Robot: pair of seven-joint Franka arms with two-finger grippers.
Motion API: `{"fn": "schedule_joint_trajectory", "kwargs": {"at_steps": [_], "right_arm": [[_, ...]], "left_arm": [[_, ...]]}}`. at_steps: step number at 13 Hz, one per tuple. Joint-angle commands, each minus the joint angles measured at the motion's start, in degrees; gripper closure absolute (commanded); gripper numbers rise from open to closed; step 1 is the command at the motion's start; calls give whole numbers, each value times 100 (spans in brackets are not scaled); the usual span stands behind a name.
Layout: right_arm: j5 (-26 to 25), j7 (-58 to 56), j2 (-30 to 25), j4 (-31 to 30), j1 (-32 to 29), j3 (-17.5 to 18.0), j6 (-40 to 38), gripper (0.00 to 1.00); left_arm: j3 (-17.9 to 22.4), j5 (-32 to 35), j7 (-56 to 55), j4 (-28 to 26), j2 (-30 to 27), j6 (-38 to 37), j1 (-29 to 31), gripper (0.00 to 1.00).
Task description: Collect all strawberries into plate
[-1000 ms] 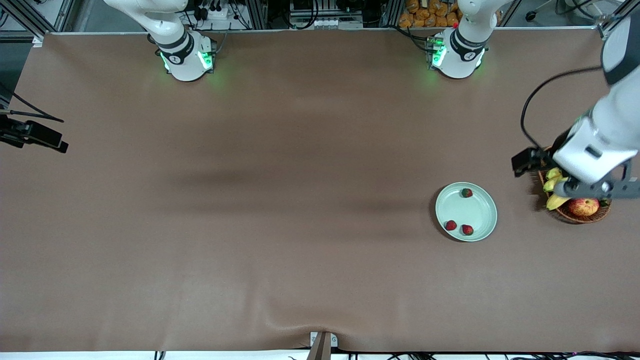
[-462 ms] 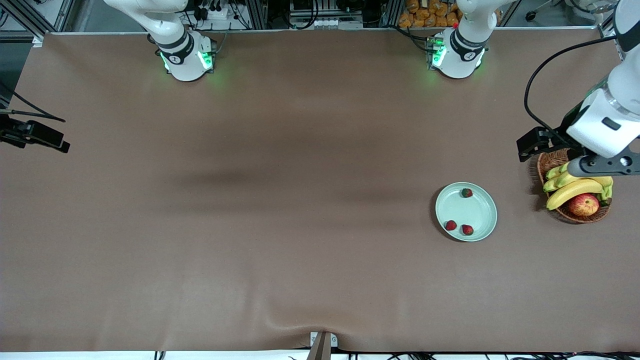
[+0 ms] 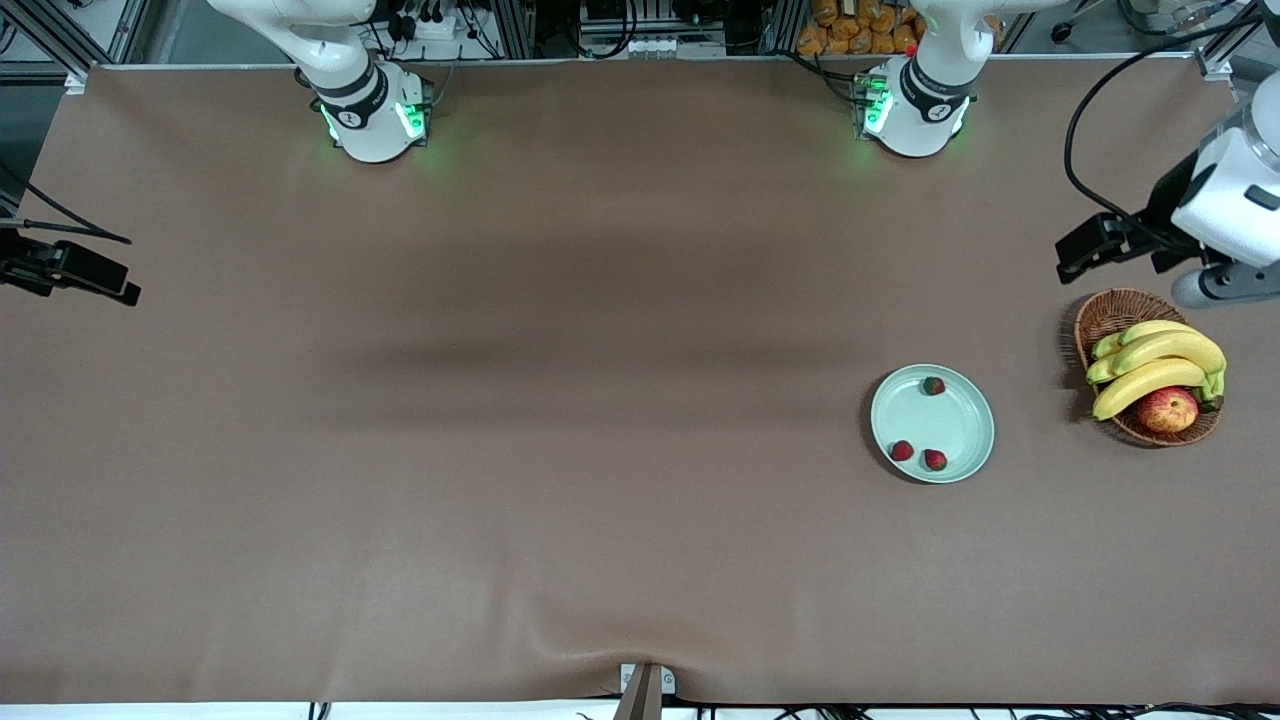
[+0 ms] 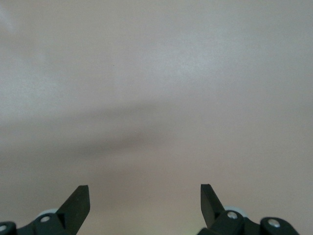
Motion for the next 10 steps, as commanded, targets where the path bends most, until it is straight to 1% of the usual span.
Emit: {"fn": "schedule_joint_trajectory", "kwargs": {"at_steps": [1,3,5,7,10], "right_arm": [[38,88,-50,-9,-9,26,-33,0],[38,88,-50,-9,-9,26,-33,0],[38,88,-50,-9,-9,26,-24,0],[29,88,-50,-9,0,26,-33,0],[29,80,-50,8,17,8,-42,0]], "left_arm": [[237,-141,108,-1209,-928,383,-133,0],[263,-141,256,-1203,-948,366,-142,0],[509,-158,643,-1115,-869,357,-255,0],[623,-202,627,-896,-702,349,-343,0],[641,-229,601,-387,-351,95,-388,0]]}}
